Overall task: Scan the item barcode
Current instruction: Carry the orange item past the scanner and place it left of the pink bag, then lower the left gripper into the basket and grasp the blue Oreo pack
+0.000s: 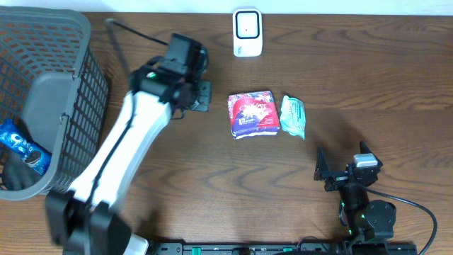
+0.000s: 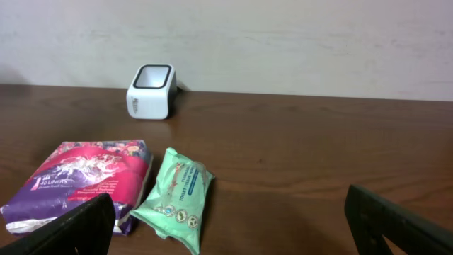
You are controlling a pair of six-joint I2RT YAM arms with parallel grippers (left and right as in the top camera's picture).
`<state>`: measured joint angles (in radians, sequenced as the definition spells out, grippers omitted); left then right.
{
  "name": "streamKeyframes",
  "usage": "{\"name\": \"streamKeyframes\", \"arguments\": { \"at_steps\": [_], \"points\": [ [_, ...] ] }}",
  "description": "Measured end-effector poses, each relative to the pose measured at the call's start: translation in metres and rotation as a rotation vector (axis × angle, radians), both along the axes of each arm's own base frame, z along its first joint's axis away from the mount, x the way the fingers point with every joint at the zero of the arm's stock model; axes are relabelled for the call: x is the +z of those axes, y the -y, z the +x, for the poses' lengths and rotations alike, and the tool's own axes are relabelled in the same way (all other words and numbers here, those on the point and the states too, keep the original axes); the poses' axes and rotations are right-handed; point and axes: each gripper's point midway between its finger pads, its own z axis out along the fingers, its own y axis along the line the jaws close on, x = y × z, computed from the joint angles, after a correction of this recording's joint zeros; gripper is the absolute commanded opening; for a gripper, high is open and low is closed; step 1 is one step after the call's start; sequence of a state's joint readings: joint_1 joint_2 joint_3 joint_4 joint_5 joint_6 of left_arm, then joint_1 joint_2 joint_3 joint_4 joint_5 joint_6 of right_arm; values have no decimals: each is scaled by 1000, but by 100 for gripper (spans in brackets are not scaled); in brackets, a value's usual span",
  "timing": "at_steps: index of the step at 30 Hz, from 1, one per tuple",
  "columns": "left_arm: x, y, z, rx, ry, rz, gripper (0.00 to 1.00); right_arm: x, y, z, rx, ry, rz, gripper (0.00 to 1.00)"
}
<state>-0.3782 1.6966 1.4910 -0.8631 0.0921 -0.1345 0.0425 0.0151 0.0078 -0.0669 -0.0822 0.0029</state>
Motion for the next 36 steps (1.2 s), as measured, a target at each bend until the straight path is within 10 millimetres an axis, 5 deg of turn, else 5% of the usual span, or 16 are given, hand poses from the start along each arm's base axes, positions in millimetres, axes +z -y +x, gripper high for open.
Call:
{"name": "streamKeyframes", "arguments": {
  "at_steps": [4,5,9,14,18,23,26,29,32,36],
  "points": [
    [-41,13,11,-20,-51,40,60,0,0,0,0,0,0,99],
    [-49,15,12,-21,-63,46,65,0,0,0,0,0,0,99],
    [-63,18,10,-24,-95,58,76,0,0,0,0,0,0,99],
    [-57,15,6,-15,-99,60,76,0,0,0,0,0,0,99],
    [-26,9,10,2,-30,30,76,0,0,0,0,0,0,99],
    [72,-15,25,70,232,-72,76,0,0,0,0,0,0,99],
    [136,-54,24,161,408,-104,77,0,0,0,0,0,0,99],
    [179,-111,18,309,545,-69,76,0,0,0,0,0,0,99],
    [204,-177,11,494,635,11,76,0,0,0,0,0,0,99],
    [206,-270,-8,764,649,177,85,0,0,0,0,0,0,99]
  ]
}}
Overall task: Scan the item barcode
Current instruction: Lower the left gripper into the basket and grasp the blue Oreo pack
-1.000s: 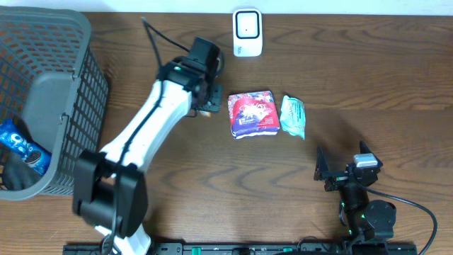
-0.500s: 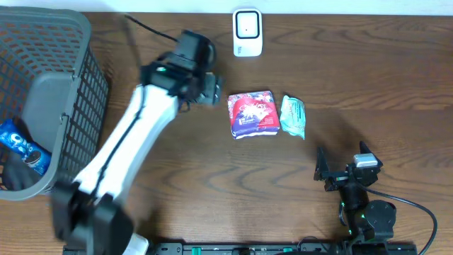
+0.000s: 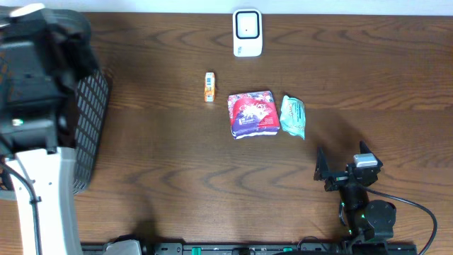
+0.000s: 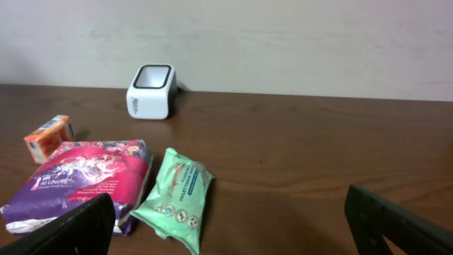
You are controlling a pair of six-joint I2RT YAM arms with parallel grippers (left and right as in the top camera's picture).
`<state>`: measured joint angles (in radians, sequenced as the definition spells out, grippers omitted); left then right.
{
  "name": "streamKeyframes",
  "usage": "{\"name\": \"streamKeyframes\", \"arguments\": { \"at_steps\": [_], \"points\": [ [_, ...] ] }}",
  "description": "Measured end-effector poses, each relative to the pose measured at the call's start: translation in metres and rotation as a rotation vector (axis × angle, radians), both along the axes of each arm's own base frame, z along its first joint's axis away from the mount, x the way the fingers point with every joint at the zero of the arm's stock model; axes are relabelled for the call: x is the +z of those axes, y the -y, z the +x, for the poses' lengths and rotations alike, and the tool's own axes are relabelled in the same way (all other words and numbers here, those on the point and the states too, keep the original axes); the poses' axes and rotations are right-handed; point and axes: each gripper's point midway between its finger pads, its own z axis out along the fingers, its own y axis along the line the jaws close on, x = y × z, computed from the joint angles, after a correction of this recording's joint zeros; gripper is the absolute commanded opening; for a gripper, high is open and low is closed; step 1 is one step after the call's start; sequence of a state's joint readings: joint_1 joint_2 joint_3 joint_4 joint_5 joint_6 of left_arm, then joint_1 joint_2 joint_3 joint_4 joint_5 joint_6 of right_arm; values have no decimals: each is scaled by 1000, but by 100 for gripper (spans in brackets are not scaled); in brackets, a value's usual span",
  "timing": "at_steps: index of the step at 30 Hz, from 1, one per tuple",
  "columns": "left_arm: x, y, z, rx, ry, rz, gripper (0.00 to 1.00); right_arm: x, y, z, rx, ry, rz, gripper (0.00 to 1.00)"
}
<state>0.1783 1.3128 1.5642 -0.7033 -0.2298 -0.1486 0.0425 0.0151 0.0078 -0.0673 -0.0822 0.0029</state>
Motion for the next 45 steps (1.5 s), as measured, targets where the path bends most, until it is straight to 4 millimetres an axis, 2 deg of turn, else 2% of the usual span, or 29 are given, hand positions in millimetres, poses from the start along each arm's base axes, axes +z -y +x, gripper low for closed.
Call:
{"name": "streamKeyframes", "arguments": {
  "at_steps": [1,3,5,9,12,15,23,30,34,37,39,42,45],
  "points": [
    [-3,-20,-6,67,-14,10,94,0,0,0,0,0,0,99],
    [-15,-59,-20,201,-56,10,97,0,0,0,0,0,0,99],
    [-32,-88,-34,323,-95,-28,99,0,0,0,0,0,0,99],
    [-69,-130,-59,522,-171,-125,100,0,0,0,0,0,0,99],
    [-101,-148,-69,624,-238,-191,100,0,0,0,0,0,0,99],
    [-136,-157,-71,680,-330,-242,100,0,0,0,0,0,0,99],
    [-232,-163,-64,710,-585,-318,100,0,0,0,0,0,0,99],
    [-296,-166,-70,733,-745,-363,99,0,0,0,0,0,0,99],
    [-318,-171,-79,768,-791,-392,99,0,0,0,0,0,0,99],
    [-324,-174,-84,790,-798,-411,100,0,0,0,0,0,0,99],
    [-324,-173,-84,799,-790,-420,96,0,0,0,0,0,0,99],
    [-327,-174,-82,805,-773,-426,80,0,0,0,0,0,0,99],
    [-330,-173,-83,816,-763,-430,76,0,0,0,0,0,0,99]
  ]
}}
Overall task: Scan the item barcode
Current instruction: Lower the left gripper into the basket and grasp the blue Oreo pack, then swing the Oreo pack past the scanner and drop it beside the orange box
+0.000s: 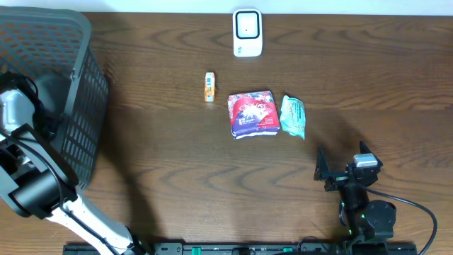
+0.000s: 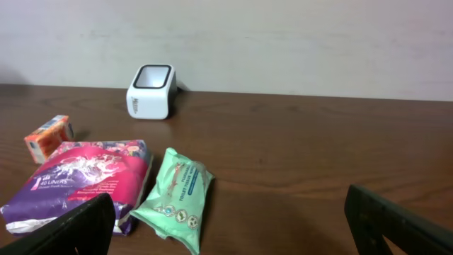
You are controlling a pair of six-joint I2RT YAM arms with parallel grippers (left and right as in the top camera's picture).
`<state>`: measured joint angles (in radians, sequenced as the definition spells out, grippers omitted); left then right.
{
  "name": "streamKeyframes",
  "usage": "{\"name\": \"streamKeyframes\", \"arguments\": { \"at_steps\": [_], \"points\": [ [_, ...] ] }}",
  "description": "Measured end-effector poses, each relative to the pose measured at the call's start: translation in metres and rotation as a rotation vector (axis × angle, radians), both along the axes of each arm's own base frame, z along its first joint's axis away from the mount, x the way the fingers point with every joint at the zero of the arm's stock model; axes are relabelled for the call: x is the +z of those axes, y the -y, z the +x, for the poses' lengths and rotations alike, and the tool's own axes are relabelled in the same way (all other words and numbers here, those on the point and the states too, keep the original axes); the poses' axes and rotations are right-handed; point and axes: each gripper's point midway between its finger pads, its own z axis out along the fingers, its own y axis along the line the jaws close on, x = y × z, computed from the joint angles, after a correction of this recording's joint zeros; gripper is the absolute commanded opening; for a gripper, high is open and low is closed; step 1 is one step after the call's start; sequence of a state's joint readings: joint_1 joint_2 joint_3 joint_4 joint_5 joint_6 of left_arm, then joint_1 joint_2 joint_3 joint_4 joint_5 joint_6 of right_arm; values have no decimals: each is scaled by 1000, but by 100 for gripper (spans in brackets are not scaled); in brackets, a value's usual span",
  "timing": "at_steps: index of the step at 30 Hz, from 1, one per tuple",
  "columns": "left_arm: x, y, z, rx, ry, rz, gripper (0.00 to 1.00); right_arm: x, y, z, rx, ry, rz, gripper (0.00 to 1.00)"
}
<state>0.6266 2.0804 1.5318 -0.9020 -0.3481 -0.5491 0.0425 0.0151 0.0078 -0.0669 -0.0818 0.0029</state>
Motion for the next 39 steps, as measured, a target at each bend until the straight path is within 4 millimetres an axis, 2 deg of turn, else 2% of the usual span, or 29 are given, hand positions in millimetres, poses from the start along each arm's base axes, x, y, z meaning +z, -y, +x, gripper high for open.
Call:
{"name": "streamKeyframes", "arguments": {
  "at_steps": [5,6,8,9,10,16,21,25,28,30,31,33,36,39],
  "points": [
    [-2,2,-7,6,-15,12,62,0,0,0,0,0,0,99],
    [-2,2,-9,6,-20,12,56,0,0,0,0,0,0,99],
    [-3,3,-12,9,-31,7,36,0,0,0,0,0,0,99],
    [-3,5,-15,4,-45,2,12,0,0,0,0,0,0,99],
    [-4,5,-17,5,-55,0,7,0,0,0,0,0,0,99],
    [0,6,-20,9,-50,-10,7,0,0,0,0,0,0,99],
    [4,17,-17,9,-17,-69,7,0,0,0,0,0,0,99],
    [22,30,-4,1,103,-111,7,0,0,0,0,0,0,99],
    [66,35,16,-29,290,-88,7,0,0,0,0,0,0,99],
    [112,39,33,-79,461,-49,7,0,0,0,0,0,0,99],
    [130,41,37,-101,523,-30,7,0,0,0,0,0,0,99],
    [180,52,46,-163,681,11,7,0,0,0,0,0,0,99],
    [245,78,46,-266,869,58,7,0,0,0,0,0,0,99],
    [293,111,45,-376,1007,79,7,0,0,0,0,0,0,99]
  ]
}}
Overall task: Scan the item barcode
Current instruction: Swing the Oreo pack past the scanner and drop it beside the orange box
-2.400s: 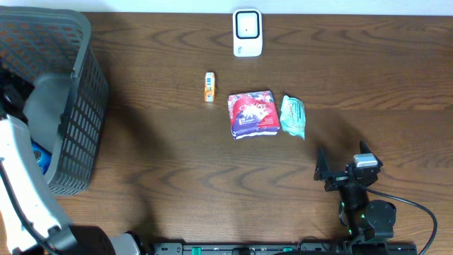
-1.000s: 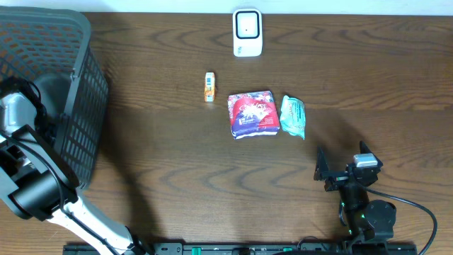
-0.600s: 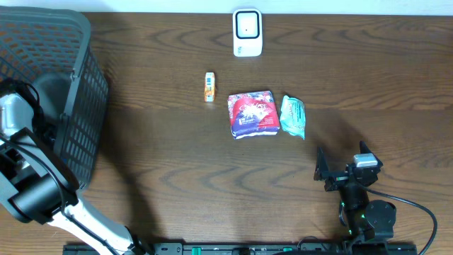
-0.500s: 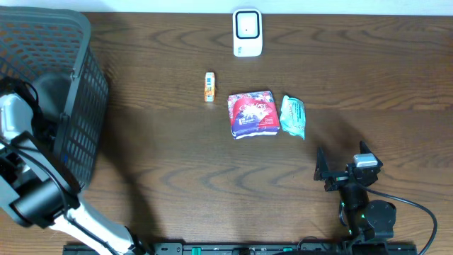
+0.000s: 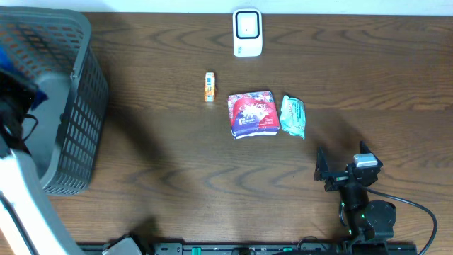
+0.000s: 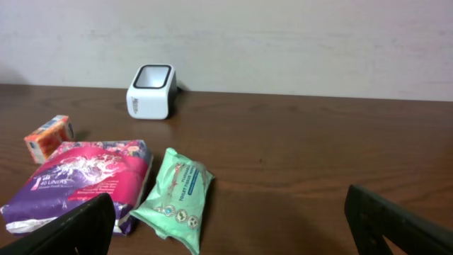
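The white barcode scanner (image 5: 247, 32) stands at the table's far edge, facing up, and shows in the right wrist view too (image 6: 151, 91). A small orange box (image 5: 209, 86), a pink-purple pack (image 5: 253, 113) and a green wipes pack (image 5: 293, 115) lie in a row at mid-table. My left arm (image 5: 14, 191) rises at the far left over the grey basket (image 5: 81, 106). A blurred blue and dark shape (image 5: 13, 67) sits at its end, and its fingers cannot be made out. My right gripper (image 5: 343, 164) rests open near the front right, empty (image 6: 230, 227).
The tall mesh basket fills the left end of the table. In the right wrist view the orange box (image 6: 48, 136), pink-purple pack (image 6: 81, 180) and wipes pack (image 6: 177, 197) lie ahead and left of the fingers, with a pale wall behind the scanner.
My left arm was reaching down into the basket; now its end is higher at the left edge with a blue shape on it. The table items and right arm have not moved.
First my left gripper was at mid-table left of the pink-purple pack, and a blue packet lay in the basket. Then the orange box lay there and the arm was over the basket. Then it reached inside. Now it is raised at the left edge.
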You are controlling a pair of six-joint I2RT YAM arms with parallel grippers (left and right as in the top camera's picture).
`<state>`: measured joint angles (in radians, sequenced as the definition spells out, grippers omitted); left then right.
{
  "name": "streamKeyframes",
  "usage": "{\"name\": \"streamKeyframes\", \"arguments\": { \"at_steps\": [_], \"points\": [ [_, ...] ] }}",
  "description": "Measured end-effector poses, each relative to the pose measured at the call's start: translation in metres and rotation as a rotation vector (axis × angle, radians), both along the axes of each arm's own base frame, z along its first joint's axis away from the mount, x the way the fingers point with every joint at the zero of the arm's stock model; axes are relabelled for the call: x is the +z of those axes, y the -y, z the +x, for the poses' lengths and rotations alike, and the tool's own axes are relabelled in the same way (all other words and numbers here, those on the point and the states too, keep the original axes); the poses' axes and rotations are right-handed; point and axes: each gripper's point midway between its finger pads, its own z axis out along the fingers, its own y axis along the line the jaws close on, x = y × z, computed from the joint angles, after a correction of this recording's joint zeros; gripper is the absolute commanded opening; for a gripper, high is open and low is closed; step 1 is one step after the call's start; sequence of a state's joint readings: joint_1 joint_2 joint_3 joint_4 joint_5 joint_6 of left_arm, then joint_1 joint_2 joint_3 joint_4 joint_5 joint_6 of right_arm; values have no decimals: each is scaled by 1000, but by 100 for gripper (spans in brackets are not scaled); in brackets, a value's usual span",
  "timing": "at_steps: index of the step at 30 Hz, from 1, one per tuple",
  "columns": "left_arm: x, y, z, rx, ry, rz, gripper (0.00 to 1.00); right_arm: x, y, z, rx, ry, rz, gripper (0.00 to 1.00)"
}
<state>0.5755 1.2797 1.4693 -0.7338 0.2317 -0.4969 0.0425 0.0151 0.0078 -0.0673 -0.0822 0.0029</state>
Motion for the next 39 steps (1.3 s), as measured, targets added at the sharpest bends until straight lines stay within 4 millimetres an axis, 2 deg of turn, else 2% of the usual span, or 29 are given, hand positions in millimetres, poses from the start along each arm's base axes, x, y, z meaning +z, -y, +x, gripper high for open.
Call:
{"name": "streamKeyframes", "arguments": {
  "at_steps": [4,7,11,14,17,18,19,24,29,34,35,37,39],
  "points": [
    [51,66,-1,-197,157,55,7,0,0,0,0,0,0,99],
    [71,118,-5,-359,218,82,7,0,0,0,0,0,0,99],
    [82,189,-7,-598,264,103,7,0,0,0,0,0,0,99],
    [73,235,-2,-757,243,105,7,0,0,0,0,0,0,99],
    [46,266,11,-849,161,116,7,0,0,0,0,0,0,99],
    [30,277,19,-874,109,124,7,0,0,0,0,0,0,99],
    [21,282,23,-882,82,131,7,0,0,0,0,0,0,99],
    [-55,306,58,-892,-140,182,7,0,0,0,0,0,0,99],
    [-130,311,81,-856,-344,217,7,0,0,0,0,0,0,99],
    [-200,302,86,-744,-542,187,8,0,0,0,0,0,0,99],
    [-209,300,85,-727,-568,181,8,0,0,0,0,0,0,99],
    [-227,297,82,-692,-624,164,17,0,0,0,0,0,0,99],
    [-237,295,78,-669,-663,148,25,0,0,0,0,0,0,99]
  ]
}}
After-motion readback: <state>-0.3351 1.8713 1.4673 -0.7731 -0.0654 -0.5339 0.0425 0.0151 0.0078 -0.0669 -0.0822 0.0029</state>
